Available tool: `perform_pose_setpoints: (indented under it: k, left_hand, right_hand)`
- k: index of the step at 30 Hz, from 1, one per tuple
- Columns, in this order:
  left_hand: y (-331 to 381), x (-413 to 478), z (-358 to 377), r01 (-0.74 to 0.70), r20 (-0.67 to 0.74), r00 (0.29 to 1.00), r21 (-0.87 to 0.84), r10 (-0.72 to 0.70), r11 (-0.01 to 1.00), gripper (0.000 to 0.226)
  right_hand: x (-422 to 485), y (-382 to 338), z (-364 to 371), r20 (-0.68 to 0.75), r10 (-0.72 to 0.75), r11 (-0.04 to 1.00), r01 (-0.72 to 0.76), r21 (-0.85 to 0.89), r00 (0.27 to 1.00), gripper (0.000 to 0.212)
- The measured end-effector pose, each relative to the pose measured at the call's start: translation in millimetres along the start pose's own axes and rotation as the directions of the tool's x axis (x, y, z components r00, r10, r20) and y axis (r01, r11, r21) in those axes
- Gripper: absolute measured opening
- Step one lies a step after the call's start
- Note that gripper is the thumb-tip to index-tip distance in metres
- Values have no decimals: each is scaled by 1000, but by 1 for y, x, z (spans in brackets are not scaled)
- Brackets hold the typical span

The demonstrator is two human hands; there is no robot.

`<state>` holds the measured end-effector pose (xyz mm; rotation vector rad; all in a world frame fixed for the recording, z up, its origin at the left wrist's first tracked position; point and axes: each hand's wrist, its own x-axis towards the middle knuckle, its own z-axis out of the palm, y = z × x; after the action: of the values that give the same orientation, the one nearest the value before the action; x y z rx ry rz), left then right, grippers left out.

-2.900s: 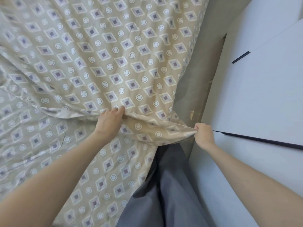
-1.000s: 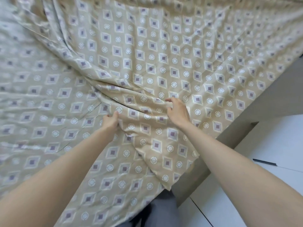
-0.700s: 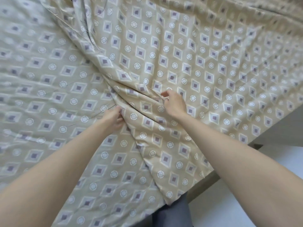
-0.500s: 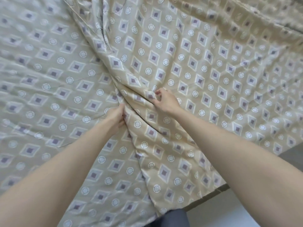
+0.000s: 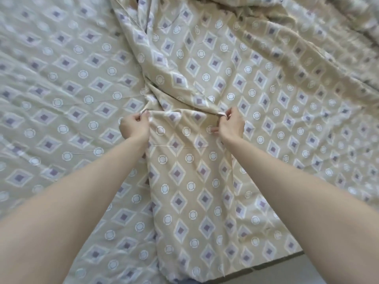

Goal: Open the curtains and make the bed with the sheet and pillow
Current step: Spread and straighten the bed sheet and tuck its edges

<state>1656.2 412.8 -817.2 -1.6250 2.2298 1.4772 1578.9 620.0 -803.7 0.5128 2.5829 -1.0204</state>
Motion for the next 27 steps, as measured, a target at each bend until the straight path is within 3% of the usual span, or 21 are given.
perform_pose_setpoints:
  k: [3,5,8,11,14,16,19,22,24,27]
  left_hand:
    - [-6,5,-3,1,-124,992,-45,-7,999,52]
    - [-14,8,-3,-6,-118,993,-42,1,999,54]
    - [-11,21,-4,147,-7,989,-120,-149,982,33]
    - [-1,34,-9,300,155,948,-146,-277,943,6]
    - [16,41,-11,264,228,945,-118,-233,957,23]
    - [21,46,-7,298,258,932,-137,-256,945,34]
    - [32,49,-1,313,258,929,-157,-266,937,43]
    - [36,50,2,237,259,945,-122,-200,964,42]
    - [35,51,4,185,257,954,-105,-153,977,38]
    - [39,54,7,115,114,988,-114,-102,987,29]
  right_hand:
    - [5,-5,12,55,-8,999,6,36,998,24]
    - [9,-4,17,98,22,995,-31,93,995,29]
    - [17,1,19,136,124,979,-144,147,983,25]
    - [25,-2,17,169,89,996,-87,-21,982,14]
    - [22,-24,18,293,-27,997,48,-67,956,26]
    - [18,-44,23,381,-53,998,43,34,923,42]
    - [16,-71,34,484,-74,994,28,103,872,41]
    - [22,-90,45,427,-53,989,-13,151,903,12]
    - [29,-97,51,366,-48,970,-45,240,929,14]
    - [44,-103,44,205,-108,974,63,216,973,18]
